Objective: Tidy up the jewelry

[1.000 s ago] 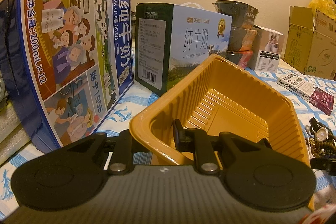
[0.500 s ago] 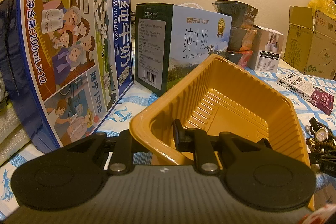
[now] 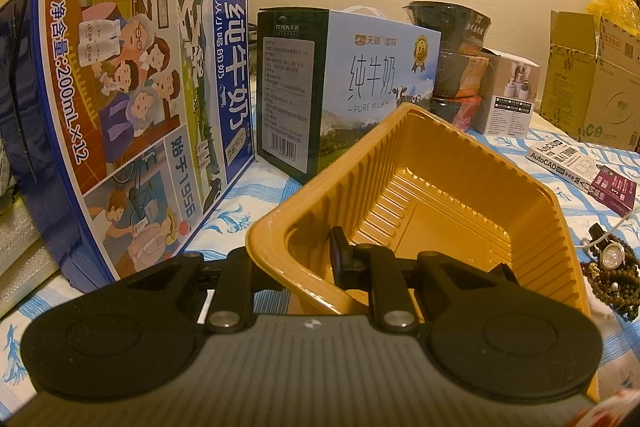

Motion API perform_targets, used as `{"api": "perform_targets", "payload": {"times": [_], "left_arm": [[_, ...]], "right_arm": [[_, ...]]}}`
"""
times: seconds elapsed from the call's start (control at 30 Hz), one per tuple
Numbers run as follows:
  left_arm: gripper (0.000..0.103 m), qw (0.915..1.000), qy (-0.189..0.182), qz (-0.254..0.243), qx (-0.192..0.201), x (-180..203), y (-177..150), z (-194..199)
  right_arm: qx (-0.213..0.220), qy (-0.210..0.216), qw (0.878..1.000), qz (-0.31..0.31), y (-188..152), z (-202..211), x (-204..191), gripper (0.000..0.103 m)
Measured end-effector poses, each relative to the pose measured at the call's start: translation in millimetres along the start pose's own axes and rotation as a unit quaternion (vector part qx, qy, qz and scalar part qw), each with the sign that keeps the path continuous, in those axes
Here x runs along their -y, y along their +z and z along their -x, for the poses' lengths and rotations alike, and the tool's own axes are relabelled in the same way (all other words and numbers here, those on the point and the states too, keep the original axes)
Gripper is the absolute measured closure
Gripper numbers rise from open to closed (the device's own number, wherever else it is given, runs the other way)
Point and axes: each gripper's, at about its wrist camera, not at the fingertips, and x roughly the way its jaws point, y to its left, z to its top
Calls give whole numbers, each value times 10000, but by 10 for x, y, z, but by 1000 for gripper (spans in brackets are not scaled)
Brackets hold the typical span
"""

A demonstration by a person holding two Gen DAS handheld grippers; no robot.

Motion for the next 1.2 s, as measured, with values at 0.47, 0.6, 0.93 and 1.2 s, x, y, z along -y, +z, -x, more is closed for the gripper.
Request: {"api": "perform_targets", "payload": {"times": [0.47, 0.6, 0.93, 1.2], "left_arm": [[85, 10000, -16, -7, 18, 15, 6, 12], [85, 10000, -25, 33, -16, 2, 0, 5], [85, 10000, -46, -12, 27, 11, -5, 29], [85, 10000, -47, -13, 22, 18, -4, 41]], "right_arm": [[461, 609, 9967, 262, 711, 550, -401, 101], [591, 883, 9939, 301, 892, 607, -608, 101], [741, 1862, 9797, 114, 1137, 454, -1113, 101], [-9, 2020, 9794, -11, 811, -53, -1261, 101]]}}
